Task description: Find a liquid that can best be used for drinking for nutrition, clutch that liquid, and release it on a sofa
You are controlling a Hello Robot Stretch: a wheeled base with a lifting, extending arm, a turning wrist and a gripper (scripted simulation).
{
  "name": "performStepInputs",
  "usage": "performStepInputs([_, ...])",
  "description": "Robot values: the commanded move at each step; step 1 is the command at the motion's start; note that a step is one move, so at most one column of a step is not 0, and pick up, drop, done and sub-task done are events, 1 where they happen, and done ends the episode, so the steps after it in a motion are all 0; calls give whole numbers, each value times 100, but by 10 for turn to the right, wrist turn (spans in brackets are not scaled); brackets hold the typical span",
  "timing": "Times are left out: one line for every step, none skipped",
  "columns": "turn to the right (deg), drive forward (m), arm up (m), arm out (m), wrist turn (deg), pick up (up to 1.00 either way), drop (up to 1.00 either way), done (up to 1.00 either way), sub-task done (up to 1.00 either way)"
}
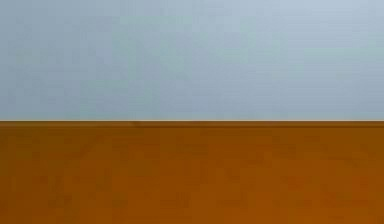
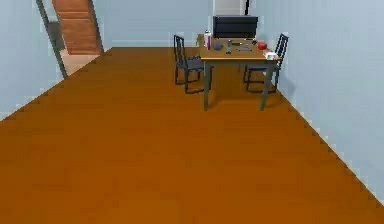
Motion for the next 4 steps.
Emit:
performStepInputs([450, 0, 0, 0, 0, 0, 0, 0, 0])
performStepInputs([450, 0, 0, 0, 0, 0, 0, 0, 0])
performStepInputs([120, 0, 0, 0, 0, 0, 0, 0, 0])
performStepInputs([0, 100, 0, 0, 0, 0, 0, 0, 0])
